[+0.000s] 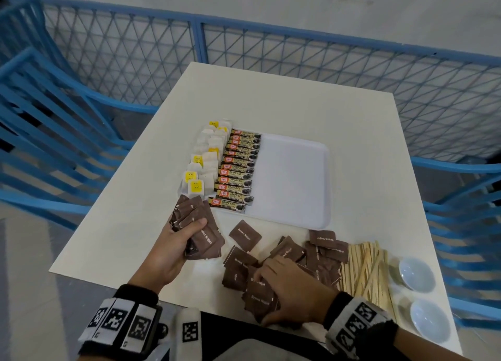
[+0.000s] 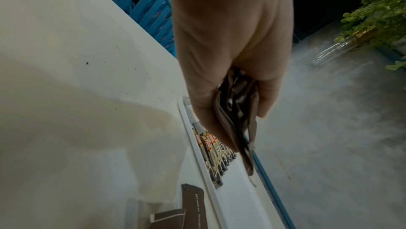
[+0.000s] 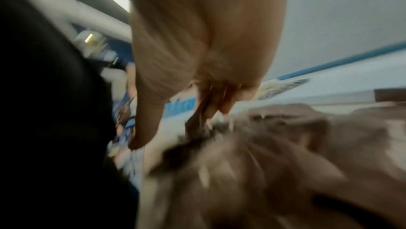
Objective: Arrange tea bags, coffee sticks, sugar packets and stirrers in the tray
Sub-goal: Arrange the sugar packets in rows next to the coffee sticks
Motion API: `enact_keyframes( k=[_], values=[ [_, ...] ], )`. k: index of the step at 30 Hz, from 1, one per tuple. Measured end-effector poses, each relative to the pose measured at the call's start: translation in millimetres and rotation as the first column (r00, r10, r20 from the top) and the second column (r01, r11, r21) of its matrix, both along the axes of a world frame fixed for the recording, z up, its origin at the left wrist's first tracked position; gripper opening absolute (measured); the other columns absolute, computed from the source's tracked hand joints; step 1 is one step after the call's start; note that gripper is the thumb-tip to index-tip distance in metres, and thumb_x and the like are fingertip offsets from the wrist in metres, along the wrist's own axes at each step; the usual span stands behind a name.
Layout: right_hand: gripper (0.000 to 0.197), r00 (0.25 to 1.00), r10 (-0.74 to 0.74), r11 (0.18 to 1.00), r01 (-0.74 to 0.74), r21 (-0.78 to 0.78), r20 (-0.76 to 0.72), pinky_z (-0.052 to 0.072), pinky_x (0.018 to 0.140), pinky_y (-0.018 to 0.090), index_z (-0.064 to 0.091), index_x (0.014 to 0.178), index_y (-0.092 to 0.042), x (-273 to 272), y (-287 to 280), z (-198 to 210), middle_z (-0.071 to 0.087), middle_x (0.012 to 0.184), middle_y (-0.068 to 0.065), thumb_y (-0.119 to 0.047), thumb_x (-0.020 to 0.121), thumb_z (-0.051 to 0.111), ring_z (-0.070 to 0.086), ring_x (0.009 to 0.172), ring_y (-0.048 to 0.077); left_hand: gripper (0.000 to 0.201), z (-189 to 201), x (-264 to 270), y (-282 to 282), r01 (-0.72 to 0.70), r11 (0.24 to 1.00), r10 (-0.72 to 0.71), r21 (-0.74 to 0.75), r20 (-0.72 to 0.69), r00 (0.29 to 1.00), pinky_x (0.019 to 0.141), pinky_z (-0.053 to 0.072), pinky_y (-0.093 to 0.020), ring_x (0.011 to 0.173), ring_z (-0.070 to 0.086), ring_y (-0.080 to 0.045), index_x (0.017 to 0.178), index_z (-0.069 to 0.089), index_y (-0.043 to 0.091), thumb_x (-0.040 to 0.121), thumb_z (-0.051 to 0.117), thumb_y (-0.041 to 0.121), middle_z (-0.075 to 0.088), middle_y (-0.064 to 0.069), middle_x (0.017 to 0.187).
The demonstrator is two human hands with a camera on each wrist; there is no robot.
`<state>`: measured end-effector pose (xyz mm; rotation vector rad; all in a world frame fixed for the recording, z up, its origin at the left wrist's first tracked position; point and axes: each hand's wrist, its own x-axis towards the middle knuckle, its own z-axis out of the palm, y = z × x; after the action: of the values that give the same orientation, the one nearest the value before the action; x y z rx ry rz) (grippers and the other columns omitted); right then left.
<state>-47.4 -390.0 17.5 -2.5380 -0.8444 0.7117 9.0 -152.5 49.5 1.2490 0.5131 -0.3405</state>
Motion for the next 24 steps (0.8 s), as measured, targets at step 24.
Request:
enact_keyframes(
  k=[24],
  values=[
    [0.071,0.885,0.267,0.959,-0.204,-0.198,0.381,0.049,0.072,0.023,0.059,0.092,-0.021,5,13,-30,0.059,0.088,-0.008,-0.08,0.053,0.057,0.055,0.079,0.011,0.034,2,1,4,0.055,0.995,-0.057,0.085,0.023,0.998,0.065,0.054,-0.036,0.087,0.065,-0.024,0.119,0.057,0.019,0.087,0.058,0.005,0.068,-0.007,0.098]
  ],
)
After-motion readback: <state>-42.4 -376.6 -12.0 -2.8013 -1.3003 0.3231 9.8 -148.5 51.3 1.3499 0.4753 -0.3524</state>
